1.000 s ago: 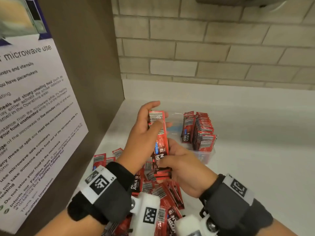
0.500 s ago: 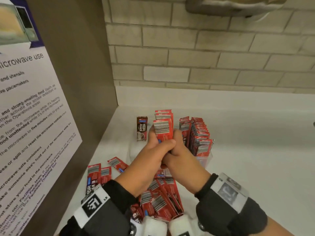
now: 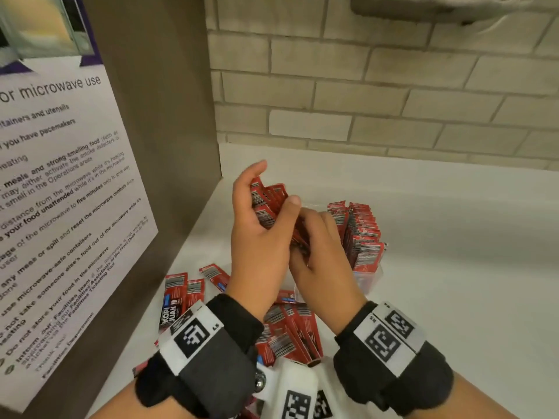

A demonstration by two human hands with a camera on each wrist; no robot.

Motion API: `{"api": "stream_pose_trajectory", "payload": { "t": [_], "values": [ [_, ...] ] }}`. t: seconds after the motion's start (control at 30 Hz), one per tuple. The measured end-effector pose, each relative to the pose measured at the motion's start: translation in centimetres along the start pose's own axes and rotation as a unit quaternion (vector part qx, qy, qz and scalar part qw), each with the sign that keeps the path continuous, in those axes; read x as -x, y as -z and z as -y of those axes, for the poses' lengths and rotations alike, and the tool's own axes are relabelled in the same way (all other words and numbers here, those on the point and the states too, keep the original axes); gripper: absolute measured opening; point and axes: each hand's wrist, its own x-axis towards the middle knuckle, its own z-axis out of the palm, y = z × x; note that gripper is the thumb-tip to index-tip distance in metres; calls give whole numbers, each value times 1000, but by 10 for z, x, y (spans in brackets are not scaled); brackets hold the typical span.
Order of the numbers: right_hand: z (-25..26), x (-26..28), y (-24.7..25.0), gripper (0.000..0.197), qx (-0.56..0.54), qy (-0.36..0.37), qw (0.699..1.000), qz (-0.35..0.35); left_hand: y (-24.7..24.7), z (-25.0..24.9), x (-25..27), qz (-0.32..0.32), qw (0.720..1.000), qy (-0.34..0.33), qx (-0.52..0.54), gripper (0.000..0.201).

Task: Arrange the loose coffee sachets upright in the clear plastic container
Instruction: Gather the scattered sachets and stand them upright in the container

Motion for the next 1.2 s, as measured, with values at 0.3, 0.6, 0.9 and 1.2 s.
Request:
{"api": "stream_pose_trajectory", "payload": {
  "t": [0.3, 0.6, 0.9, 1.2],
  "values": [
    [-9, 3, 8, 55, -50, -11, 999, -6, -10, 6, -3, 27, 999, 7, -29, 33],
    [-10, -3, 28, 42, -54, -21, 997, 58, -21, 1, 0, 67, 997, 43, 2, 68],
    [38, -61, 111, 40, -89, -141, 970, 174, -5, -9, -24, 149, 969, 60, -188, 92],
    [45, -99, 102, 44, 83, -163, 939, 293, -25, -10, -51, 270, 892, -14, -363, 96]
  ]
}}
